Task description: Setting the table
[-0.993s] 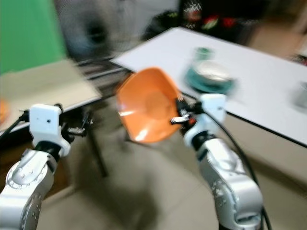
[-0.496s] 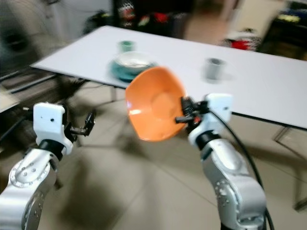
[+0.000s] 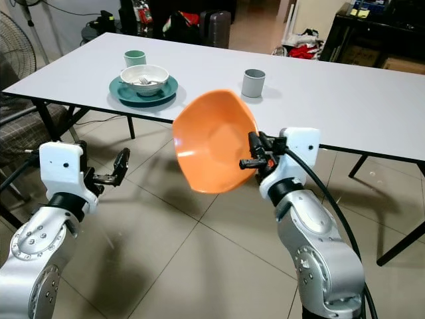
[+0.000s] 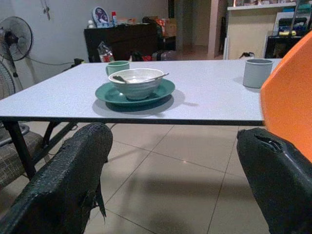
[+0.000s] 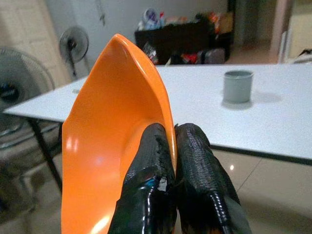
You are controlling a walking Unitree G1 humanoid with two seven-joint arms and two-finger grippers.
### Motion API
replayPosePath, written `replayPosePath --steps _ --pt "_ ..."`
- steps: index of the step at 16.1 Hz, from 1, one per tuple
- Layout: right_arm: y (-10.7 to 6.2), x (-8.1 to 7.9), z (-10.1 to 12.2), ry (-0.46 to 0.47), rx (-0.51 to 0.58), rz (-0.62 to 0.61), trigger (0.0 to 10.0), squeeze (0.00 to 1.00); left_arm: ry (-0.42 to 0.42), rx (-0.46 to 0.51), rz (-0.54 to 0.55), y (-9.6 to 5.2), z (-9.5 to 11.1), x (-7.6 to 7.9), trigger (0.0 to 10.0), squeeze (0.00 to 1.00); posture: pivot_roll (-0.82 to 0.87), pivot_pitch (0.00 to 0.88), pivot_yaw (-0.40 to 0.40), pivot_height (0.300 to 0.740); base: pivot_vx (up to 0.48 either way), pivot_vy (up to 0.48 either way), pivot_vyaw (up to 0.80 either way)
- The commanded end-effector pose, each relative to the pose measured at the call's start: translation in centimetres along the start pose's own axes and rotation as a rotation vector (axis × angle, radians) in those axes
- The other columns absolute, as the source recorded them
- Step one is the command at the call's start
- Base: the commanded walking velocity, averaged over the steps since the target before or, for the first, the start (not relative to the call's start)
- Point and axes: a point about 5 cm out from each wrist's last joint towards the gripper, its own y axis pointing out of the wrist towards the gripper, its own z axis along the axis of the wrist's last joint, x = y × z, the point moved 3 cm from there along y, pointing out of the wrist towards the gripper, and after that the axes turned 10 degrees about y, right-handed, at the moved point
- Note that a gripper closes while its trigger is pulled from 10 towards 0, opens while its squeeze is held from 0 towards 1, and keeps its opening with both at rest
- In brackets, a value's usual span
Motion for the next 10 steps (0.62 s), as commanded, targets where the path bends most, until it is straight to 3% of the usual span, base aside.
replayPosePath --steps 1,3,10 --pt "0.10 -0.83 0.70 -0.002 0.012 0.033 10.0 0.00 -0.010 0.007 0.002 0.22 0.19 -0.09 10.0 0.00 -0.06 0.000 -0.024 0.740 0.000 0.000 0.00" --pt "0.13 -0.75 0.56 0.020 0.002 0.028 10.0 0.00 -0.020 0.013 -0.003 0.30 0.26 0.04 10.0 0.00 -0.06 0.000 -0.024 0.740 0.000 0.000 -0.32" --pt "0.21 -0.11 1.11 0.063 0.027 -0.017 10.0 0.00 -0.026 0.023 -0.013 0.44 0.44 -0.01 10.0 0.00 -0.06 0.000 -0.020 0.740 0.034 0.000 -0.80"
